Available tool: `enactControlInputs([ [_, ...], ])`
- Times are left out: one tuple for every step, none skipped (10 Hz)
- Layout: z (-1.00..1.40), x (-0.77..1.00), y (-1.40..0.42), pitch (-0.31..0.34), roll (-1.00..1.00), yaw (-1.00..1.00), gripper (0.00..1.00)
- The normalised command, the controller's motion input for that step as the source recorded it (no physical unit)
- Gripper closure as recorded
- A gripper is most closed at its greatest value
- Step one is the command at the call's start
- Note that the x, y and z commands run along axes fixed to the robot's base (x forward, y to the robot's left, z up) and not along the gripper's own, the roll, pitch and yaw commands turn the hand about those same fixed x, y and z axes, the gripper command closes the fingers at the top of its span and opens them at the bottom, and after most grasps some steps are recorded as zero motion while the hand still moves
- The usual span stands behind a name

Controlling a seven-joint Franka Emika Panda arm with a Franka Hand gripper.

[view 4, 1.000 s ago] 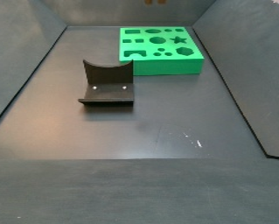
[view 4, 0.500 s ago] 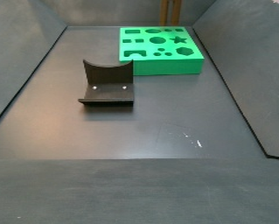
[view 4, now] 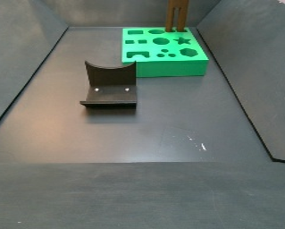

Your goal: Insert the square-circle object.

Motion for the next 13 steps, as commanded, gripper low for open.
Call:
enactControlInputs([
  [-0.16,-0.37,0.04,-0.021,0.0,-0.16,1.0],
  [-0.27,-0.14,0.01,-0.01,0.01,-0.11,1.0],
  [-0.15,-0.31,0.01,-0.007,0.0,-0.17,1.0],
  [-0.06,-0.45,0.01,-0.014,-0.01,-0.21,1.0],
  [0.0,-0.4,0.02,-0.013,-0.04,-0.21,1.0],
  [-0.2,-0.09,0.02,-0.011,0.0,-0.12,1.0],
  [-0.23,-0.15,0.03,-0.011,0.0,-0.11,1.0],
  [-0.08,-0.37,0.04,-0.021,-0.01,-0.18,1.0],
  [-0.07,-0.37,0.02,-0.02,-0.01,-0.19,1.0],
  [-0.2,-0.21,0.04,-0.009,0.01,-0.11,1.0],
  [-0.26,-0.16,0.01,-0.034,0.02,-0.06,1.0],
  [-0.24,-0.23,0.0,-0.034,0.0,-0.09,1.0],
  [-0.24,-0.23,0.0,-0.051,0.0,-0.09,1.0],
])
